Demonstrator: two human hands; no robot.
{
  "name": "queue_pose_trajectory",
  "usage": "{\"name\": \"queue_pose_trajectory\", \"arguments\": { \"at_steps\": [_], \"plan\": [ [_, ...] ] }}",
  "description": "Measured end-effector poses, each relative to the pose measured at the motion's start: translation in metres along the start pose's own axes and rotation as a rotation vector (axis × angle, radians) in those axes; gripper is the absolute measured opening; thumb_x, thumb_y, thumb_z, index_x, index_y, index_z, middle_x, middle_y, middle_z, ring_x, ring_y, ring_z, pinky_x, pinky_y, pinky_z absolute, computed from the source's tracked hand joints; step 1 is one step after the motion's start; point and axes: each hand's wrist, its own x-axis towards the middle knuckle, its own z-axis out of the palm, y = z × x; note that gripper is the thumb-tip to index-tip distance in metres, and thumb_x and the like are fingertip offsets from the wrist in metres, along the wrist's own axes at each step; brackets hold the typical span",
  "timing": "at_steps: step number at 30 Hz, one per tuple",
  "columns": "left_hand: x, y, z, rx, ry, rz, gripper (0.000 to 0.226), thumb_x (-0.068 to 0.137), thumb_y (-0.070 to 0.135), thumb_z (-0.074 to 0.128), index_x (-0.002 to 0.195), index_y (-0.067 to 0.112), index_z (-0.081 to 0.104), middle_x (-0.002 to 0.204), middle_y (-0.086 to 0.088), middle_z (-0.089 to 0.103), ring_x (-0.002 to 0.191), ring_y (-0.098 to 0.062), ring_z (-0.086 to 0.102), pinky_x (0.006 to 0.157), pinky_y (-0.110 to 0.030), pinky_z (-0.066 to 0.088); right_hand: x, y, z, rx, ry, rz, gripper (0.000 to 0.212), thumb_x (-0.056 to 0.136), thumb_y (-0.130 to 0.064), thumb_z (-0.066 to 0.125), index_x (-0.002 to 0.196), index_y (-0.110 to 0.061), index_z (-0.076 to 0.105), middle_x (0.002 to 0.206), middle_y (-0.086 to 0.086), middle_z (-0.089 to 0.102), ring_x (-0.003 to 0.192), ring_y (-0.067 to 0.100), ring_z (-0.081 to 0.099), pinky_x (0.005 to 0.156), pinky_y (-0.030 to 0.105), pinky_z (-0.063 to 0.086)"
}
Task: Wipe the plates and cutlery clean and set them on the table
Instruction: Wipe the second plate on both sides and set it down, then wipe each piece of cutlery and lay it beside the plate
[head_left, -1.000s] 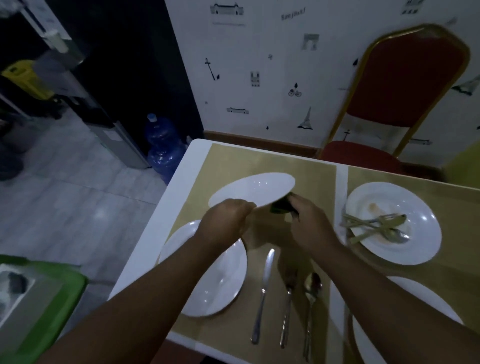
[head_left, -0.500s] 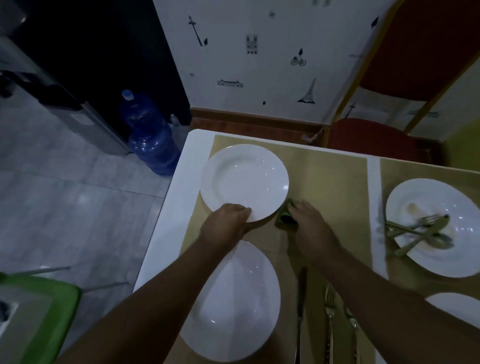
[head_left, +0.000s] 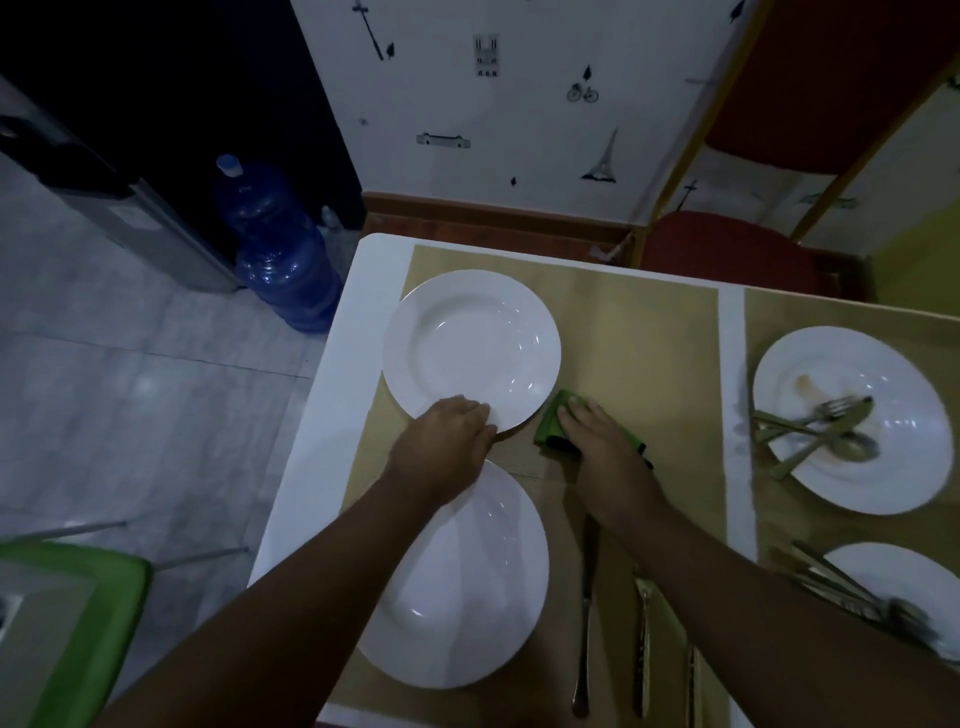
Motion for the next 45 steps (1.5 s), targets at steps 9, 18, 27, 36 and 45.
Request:
{"name": "queue_pose_trajectory", "arguments": {
  "at_steps": [9,18,27,36,45],
  "plan": [
    [-0.007,0.075,0.019,0.151,0.086,0.183,0.024,0.092,0.017,0.059,0.108,0.002,0.07,0.106,-0.015,0.072,0.102,-0.034,0.066,0.092,-0.043,0.053,-0.048,0.028,-0.043,0.08,0.101,-0.004,0.063,0.084,0.011,0.045,0.143,-0.003,0.029,0.154,0.014,0.022,0.145,0.027,0.013,0.118,0.029,0.01],
    [-0.028,0.205,0.082,0.083,0.088,0.231,0.041,0.093,0.013,0.064,0.13,-0.003,0.062,0.131,-0.021,0.064,0.126,-0.04,0.057,0.109,-0.047,0.04,-0.146,0.098,-0.092,0.104,0.209,0.035,0.07,0.078,0.018,0.044,0.143,-0.006,0.032,0.154,0.008,0.025,0.145,0.022,0.015,0.114,0.019,0.006],
    [-0.054,0.319,0.137,0.02,0.059,0.335,0.028,0.085,0.011,0.073,0.113,0.008,0.071,0.106,-0.011,0.074,0.094,-0.029,0.068,0.08,-0.034,0.054,-0.242,0.185,-0.117,0.196,0.243,0.126,0.07,0.081,0.016,0.045,0.144,-0.009,0.031,0.155,0.007,0.023,0.144,0.016,0.016,0.118,0.026,0.013],
    [-0.026,0.345,0.167,0.2,-0.02,0.327,0.013,0.094,0.02,0.058,0.096,0.014,0.069,0.091,-0.007,0.068,0.082,-0.023,0.059,0.07,-0.033,0.045,-0.287,0.23,-0.125,0.185,0.362,0.316,0.064,0.083,0.015,0.042,0.142,-0.011,0.037,0.152,0.005,0.032,0.142,0.018,0.024,0.117,0.029,0.019],
    [0.003,0.342,0.181,0.26,-0.077,0.374,0.019,0.092,0.022,0.062,0.108,0.015,0.071,0.103,-0.007,0.069,0.091,-0.025,0.061,0.075,-0.034,0.047,-0.303,0.234,-0.123,0.222,0.434,0.416,0.06,0.085,0.014,0.041,0.141,-0.008,0.038,0.151,0.007,0.034,0.142,0.02,0.024,0.118,0.035,0.021]
  ]
}}
